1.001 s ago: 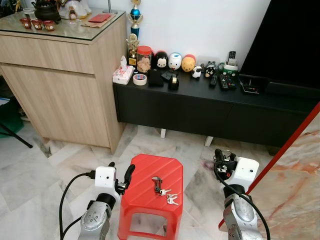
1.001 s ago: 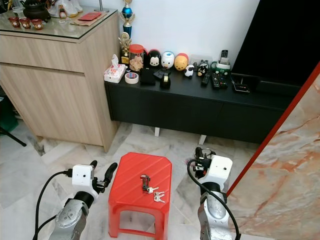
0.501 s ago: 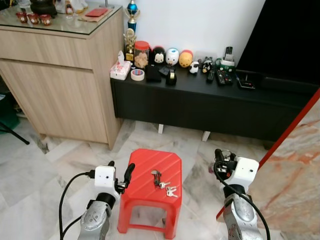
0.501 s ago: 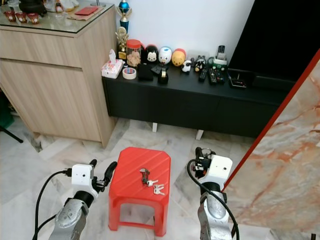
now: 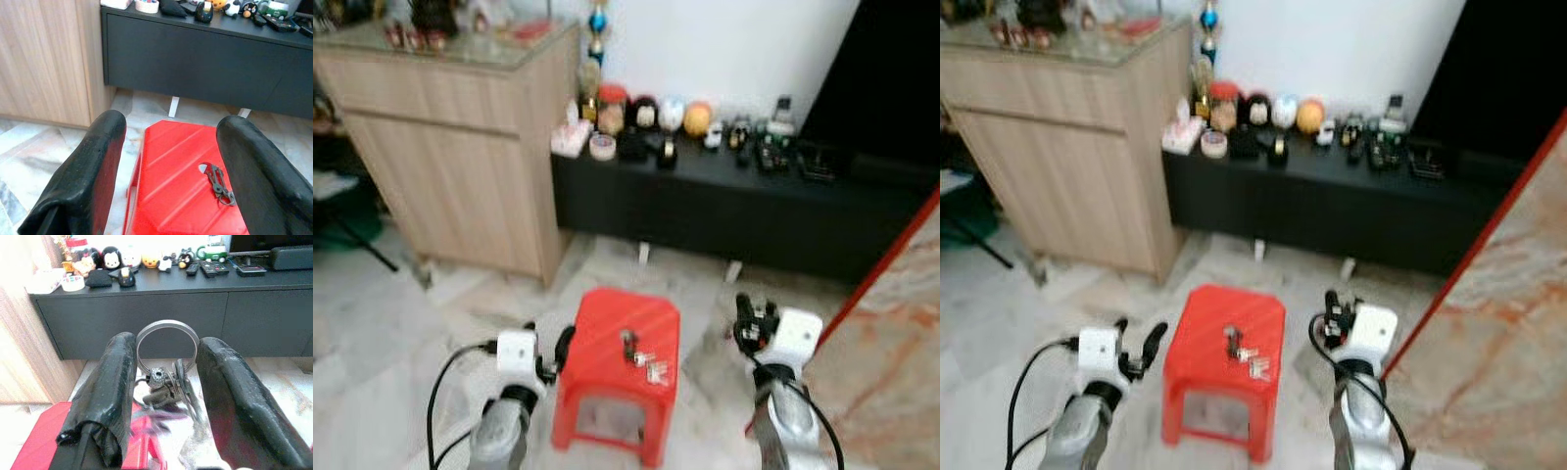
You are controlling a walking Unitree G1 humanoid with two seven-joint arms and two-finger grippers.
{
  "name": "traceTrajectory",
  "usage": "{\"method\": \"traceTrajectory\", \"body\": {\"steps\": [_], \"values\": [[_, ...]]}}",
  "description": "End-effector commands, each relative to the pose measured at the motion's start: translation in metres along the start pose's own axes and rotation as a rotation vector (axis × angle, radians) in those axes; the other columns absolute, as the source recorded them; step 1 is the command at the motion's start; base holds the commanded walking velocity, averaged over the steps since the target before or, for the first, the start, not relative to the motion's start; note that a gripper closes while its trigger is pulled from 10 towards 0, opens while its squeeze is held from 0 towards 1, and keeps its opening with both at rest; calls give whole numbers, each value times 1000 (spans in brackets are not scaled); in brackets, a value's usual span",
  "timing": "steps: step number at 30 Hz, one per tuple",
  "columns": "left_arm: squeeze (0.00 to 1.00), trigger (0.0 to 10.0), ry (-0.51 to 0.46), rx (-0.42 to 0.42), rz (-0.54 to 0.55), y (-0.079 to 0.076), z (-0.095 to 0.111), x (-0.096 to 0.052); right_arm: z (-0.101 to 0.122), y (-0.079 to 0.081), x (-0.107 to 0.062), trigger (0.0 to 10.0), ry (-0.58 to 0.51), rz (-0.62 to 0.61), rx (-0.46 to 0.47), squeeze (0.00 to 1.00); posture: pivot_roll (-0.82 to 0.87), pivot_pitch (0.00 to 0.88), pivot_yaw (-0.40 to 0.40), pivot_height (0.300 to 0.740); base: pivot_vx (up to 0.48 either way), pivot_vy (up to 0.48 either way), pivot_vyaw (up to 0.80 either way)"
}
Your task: Hang keys on a hook
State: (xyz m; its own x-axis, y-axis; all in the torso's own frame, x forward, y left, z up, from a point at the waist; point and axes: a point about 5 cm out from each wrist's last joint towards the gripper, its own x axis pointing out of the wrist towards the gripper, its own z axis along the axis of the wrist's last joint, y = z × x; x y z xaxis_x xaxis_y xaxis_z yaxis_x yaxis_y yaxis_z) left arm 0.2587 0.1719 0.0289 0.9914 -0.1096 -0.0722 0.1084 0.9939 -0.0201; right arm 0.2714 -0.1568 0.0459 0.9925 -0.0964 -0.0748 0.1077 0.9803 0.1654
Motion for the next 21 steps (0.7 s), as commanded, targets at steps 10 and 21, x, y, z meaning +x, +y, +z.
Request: {"method": "traceTrajectory", "body": {"steps": [10, 21], "values": [[0, 10000, -14, 10, -19, -5, 3, 3, 3, -2, 1, 10000, -12, -8, -4, 0, 23, 19, -116, 740, 0, 0, 0], [0, 10000, -15, 17, -23, -7, 3, 3, 3, -2, 1, 10000, -12, -7, -4, 0, 21, 22, -117, 740, 0, -295, 0]]}}
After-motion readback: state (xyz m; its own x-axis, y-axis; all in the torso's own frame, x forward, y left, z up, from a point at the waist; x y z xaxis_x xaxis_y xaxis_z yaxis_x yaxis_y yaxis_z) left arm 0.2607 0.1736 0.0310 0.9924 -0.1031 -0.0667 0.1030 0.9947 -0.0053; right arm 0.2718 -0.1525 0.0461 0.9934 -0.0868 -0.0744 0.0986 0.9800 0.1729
